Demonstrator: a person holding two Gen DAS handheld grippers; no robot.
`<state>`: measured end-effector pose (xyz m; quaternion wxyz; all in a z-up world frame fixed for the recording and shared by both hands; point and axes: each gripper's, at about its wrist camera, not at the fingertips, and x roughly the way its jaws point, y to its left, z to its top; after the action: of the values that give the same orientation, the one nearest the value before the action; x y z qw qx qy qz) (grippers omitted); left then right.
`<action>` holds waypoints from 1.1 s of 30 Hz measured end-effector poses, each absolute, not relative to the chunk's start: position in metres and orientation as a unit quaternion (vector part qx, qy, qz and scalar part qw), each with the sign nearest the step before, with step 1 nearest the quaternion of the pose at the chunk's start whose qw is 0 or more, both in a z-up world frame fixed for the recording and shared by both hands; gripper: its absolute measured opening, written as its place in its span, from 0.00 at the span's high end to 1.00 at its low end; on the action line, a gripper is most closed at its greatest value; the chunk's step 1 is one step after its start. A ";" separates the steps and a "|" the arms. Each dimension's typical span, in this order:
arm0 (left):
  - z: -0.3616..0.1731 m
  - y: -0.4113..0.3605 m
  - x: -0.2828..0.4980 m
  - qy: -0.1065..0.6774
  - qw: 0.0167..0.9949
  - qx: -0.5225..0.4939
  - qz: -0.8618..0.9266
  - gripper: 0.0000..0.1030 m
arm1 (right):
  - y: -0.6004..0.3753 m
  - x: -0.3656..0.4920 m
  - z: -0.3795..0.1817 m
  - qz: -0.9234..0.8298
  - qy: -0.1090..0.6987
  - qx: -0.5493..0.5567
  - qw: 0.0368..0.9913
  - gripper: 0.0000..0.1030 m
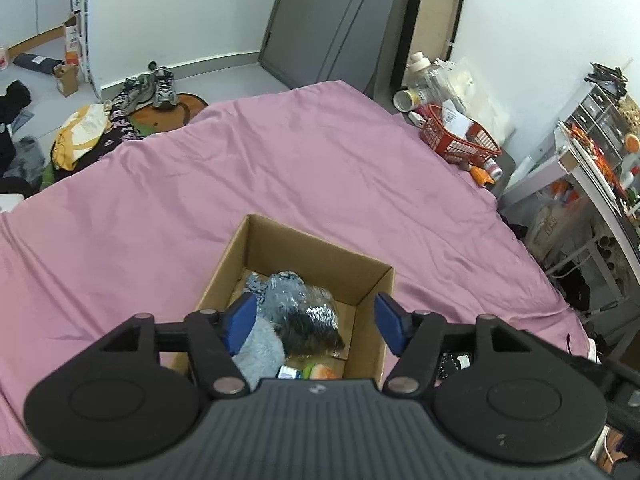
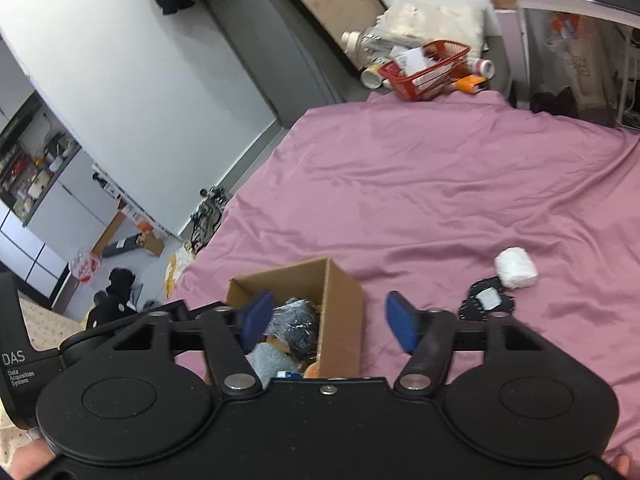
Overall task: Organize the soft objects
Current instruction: 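Move both grippers back toward the black plush and white item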
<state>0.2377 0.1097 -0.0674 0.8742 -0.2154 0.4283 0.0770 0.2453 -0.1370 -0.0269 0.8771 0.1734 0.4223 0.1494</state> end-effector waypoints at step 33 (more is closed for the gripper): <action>-0.035 0.008 0.210 0.404 0.895 -0.162 0.102 0.20 | -0.259 0.232 -0.025 0.173 0.381 0.200 0.886 0.00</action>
<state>0.2100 0.0077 -0.0350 0.8946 -0.1615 0.4039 0.1019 0.2324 -0.2595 -0.0249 0.8859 0.1999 0.3809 0.1735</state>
